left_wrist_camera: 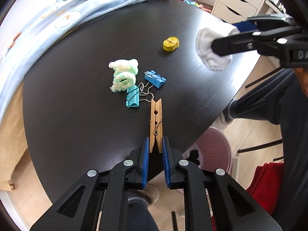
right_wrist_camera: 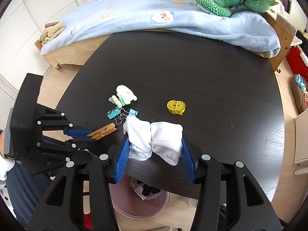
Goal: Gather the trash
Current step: 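Lift the white socks with the right gripper while the left grasps the wooden clothespin, then carry the white socks and clothespin over the pink wastebasket with both grippers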
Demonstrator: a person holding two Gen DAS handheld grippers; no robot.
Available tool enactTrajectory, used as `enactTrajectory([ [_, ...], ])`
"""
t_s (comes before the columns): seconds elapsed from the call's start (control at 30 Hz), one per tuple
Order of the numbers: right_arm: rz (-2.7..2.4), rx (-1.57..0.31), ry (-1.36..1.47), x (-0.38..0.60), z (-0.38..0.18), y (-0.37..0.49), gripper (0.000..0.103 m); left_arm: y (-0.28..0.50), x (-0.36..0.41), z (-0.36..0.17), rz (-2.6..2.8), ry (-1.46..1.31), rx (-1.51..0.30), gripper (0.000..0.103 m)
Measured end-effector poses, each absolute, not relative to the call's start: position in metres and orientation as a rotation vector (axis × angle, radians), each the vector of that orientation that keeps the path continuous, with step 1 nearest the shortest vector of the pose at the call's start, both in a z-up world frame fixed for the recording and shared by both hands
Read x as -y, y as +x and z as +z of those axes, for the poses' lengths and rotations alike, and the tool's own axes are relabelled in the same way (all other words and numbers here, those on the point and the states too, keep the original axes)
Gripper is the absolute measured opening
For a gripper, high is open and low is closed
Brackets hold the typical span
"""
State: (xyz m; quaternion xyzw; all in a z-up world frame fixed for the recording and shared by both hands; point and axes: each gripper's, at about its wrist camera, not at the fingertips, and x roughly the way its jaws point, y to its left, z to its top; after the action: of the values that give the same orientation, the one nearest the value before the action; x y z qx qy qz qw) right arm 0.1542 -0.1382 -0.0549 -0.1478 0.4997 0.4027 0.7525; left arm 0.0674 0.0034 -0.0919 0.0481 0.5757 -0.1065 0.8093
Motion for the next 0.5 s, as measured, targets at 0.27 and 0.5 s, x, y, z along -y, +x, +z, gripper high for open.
enactTrajectory([
  [0.27,0.882,-1.081,-0.312,0.141,-0.052,0.152,0.05,0.061,-0.006,-0.073,-0.19,0.026,-1.17,0.014],
  [0.5,0.885,-1.058,-0.302,0.153,-0.042,0.144,0.05,0.048,-0.004,-0.05,-0.122,-0.036,-1.1,0.014],
])
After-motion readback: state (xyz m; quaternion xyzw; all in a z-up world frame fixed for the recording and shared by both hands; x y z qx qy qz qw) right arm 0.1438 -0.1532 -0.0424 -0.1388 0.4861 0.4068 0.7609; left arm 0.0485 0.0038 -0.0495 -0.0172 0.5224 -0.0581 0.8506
